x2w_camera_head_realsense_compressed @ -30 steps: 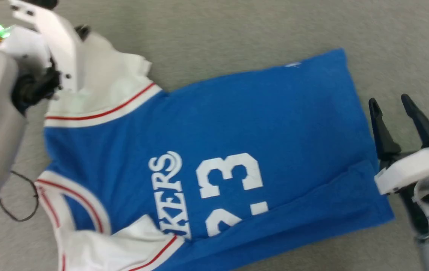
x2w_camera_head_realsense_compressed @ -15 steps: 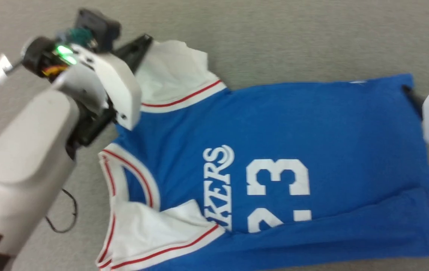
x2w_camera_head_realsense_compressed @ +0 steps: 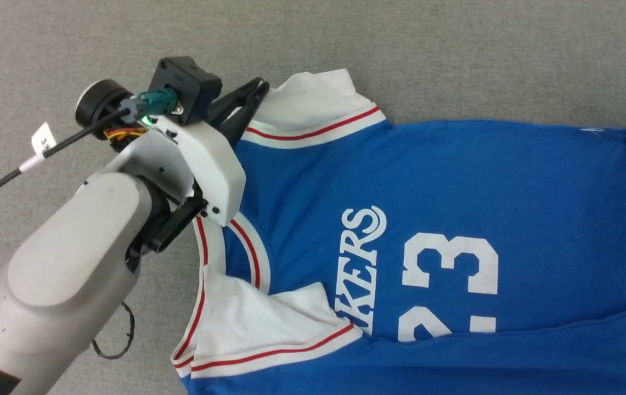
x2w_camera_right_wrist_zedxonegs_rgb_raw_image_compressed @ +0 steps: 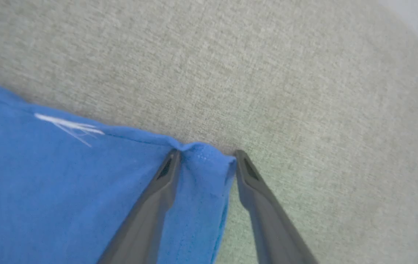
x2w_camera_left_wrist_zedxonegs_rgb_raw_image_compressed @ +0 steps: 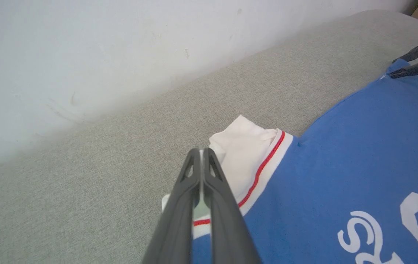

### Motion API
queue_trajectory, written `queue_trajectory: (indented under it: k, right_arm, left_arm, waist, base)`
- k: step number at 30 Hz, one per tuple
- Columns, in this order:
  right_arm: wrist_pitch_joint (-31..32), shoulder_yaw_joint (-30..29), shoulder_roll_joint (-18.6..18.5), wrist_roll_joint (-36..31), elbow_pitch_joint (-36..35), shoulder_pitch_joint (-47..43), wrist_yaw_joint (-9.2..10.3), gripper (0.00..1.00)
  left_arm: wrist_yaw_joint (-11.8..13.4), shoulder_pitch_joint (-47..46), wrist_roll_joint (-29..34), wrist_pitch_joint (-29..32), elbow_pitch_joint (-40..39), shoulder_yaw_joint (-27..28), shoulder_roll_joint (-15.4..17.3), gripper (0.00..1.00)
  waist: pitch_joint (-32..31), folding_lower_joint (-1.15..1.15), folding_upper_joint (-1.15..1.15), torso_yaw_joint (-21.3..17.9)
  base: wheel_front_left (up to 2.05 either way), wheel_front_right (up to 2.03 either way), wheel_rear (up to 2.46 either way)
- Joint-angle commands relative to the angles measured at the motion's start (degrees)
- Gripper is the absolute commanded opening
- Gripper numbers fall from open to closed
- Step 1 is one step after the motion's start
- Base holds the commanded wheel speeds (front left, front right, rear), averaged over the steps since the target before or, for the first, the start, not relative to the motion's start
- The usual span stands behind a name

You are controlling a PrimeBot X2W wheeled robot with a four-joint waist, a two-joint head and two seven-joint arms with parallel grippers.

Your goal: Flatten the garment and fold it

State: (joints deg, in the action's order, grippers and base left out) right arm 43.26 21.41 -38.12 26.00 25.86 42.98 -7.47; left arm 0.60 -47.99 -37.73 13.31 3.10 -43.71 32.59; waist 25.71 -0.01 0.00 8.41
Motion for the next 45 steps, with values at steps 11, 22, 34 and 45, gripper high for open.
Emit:
queue_trajectory:
  k: [11, 22, 34, 45]
  right_arm:
    - [-11.0, 1.4, 2.3, 4.5, 3.2, -2.5, -0.02, 0.0]
    - [-19.2, -4.0, 2.4, 7.3, -4.7, -15.4, -0.02, 0.0]
    - [-16.2, -13.6, 5.2, 5.2, -15.8, -35.9, -0.02, 0.0]
    - [-9.8, -13.5, 4.1, 0.7, -19.5, -43.3, -0.02, 0.0]
  left_arm:
    - [3.1, 6.7, -1.2, -3.5, -0.3, 1.3, 1.9, 0.0]
    - [9.8, 20.6, -5.4, -4.2, -8.4, 3.3, 7.4, 0.0]
    - [15.9, 38.2, -11.1, -4.2, -15.4, 2.9, 12.3, 0.0]
    - [12.6, 41.0, -12.0, -1.9, -7.9, -2.2, 10.5, 0.0]
  waist:
    - [-6.1, 0.01, 0.0, -1.5]
    - [-16.2, 0.01, 0.0, -2.2]
    - [-19.4, 0.01, 0.0, -1.3]
    - [-18.2, 0.01, 0.0, -0.6]
  base:
    - [0.0, 0.0, 0.0]
    - [0.0, 0.0, 0.0]
    - [0.0, 0.0, 0.0]
    - [0.0, 0.0, 0.0]
